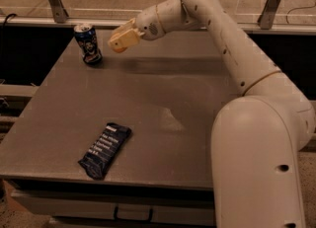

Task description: Move orange near pepsi can

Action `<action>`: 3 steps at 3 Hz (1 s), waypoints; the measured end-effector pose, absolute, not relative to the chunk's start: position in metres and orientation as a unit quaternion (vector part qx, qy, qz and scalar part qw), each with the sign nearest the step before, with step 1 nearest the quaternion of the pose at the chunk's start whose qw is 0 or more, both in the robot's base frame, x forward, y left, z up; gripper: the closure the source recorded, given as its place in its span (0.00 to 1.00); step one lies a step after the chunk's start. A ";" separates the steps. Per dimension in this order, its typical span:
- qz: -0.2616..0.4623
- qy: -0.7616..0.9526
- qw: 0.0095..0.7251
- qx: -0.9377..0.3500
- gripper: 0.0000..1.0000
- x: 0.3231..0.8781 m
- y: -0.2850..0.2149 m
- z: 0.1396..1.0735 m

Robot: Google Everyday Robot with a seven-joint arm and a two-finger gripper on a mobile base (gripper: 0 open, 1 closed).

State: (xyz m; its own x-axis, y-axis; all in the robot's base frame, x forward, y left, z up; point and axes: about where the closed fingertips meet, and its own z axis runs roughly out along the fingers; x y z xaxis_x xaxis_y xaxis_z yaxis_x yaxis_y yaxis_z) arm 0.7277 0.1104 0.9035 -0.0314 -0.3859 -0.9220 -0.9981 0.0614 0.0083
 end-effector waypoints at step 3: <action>0.429 0.607 0.401 -0.536 0.36 0.727 0.152 0.884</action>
Offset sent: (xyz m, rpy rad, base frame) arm -0.0026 0.0450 -0.0209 0.1047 0.0942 -0.0145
